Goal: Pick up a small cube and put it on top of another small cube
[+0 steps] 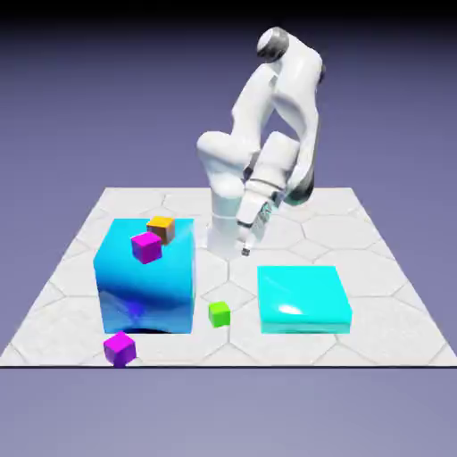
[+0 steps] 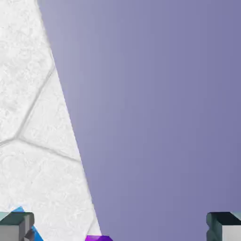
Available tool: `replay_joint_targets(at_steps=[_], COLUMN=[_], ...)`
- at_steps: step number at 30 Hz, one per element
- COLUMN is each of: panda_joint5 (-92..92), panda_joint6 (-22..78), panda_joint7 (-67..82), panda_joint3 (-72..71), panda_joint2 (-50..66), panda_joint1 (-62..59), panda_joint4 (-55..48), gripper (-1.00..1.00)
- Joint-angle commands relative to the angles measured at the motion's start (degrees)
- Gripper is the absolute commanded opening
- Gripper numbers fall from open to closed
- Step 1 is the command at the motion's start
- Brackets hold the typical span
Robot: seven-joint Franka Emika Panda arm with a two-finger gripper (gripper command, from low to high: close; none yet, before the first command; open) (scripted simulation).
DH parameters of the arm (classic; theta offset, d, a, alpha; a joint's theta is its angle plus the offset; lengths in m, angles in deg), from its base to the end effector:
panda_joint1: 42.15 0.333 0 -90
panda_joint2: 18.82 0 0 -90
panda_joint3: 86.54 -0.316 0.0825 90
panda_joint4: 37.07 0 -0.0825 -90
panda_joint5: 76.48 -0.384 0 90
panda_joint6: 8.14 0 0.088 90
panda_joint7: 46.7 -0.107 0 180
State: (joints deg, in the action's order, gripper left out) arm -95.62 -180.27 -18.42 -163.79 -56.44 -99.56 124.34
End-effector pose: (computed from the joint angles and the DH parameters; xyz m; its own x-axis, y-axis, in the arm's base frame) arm 0.3955 0.0701 0.3106 0.7832 0.5917 0.1909 0.3841 -0.7019 0.5998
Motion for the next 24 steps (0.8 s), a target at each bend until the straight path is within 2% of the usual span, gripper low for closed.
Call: replay_joint_targets(at_steps=[1,17,24], panda_joint5=[-0.5,-8.7,-2.0], panda_joint6=[0.1,0.9,-6.3], panda_joint7=[1.9,32.3,27.5], panda_joint3=[-2.1,-35.3,-46.1], panda_joint2=[-0.1,-2.3,-4.3], panda_joint1=[-1.6,-26.5,-40.9], panda_joint4=[0.0,0.2,-2.0], gripper=[0.0,0.0,0.0])
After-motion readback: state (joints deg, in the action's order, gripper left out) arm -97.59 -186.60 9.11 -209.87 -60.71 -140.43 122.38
